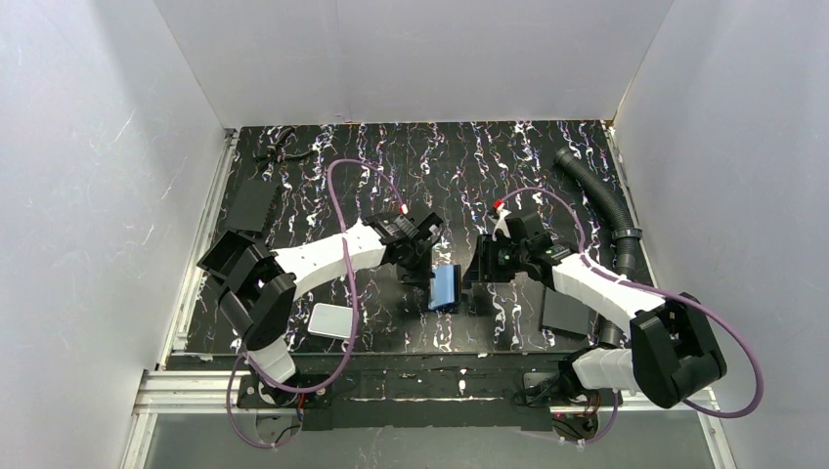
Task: Put the credit cards into the card holder
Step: Turn over the card slot in the card holder.
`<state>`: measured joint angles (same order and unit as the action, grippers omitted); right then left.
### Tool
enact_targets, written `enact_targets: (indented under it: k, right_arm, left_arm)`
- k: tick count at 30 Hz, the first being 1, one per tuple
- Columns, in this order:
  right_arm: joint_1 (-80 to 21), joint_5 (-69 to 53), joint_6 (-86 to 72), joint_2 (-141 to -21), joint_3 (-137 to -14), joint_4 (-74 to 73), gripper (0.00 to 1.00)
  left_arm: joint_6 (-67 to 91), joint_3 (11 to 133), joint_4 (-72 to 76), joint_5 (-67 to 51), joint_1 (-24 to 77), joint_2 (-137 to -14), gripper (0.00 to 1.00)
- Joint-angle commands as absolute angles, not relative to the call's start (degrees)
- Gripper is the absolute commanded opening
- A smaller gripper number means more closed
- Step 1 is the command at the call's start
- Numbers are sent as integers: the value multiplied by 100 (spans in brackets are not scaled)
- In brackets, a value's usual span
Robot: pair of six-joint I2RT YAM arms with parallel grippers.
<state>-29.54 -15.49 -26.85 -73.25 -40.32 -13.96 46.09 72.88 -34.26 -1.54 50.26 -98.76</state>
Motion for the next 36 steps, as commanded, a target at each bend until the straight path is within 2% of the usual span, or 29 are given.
enact_targets:
  k: [1, 3, 7, 9, 10, 15, 19, 28, 34, 36]
  right_arm:
    - [-2597, -2629, -3042, -7470, -3661, -345, 48]
    - [-2591, -2931, -3102, -7561, -3542, -101, 56]
    - [-2640, -2603, -2941, -7338, -3608, -391, 62]
    - [-2718, -2313, -2703, -7175, -3750, -712, 74]
    - [-2903, -2162, -2432, -7059, -3899, -968, 89]
    - [-3325, -2118, -2391, -7385, -4076, -1075, 96]
    - [-3497, -2299, -2853, -7526, -3921, -423, 98]
    - [-3507, -2139, -3321, -7653, -3772, -53, 90]
    - [-3507, -2163, -3235, -7496, -3730, -78, 65]
    - [-3507, -2188, -3265, -7336, -3700, -83, 62]
  left_arm:
    - [4603, 6689, -2943, -459, 4875, -9490, 0]
    - [4683, 6250, -2516, -711, 4756, -9318, 0]
    - [4800, 5761, -1957, -906, 4593, -8968, 0]
    - [4759, 5813, -2033, -893, 4594, -8907, 0]
    - [4724, 5941, -2145, -937, 4590, -8885, 0]
    - [4775, 6054, -2185, -920, 4661, -8777, 0]
    - [4790, 6223, -2255, -929, 4771, -8870, 0]
    - [4800, 6240, -2213, -928, 4824, -8954, 0]
    - [4801, 6167, -2174, -923, 4818, -8992, 0]
    - [4790, 6126, -2162, -900, 4816, -8995, 0]
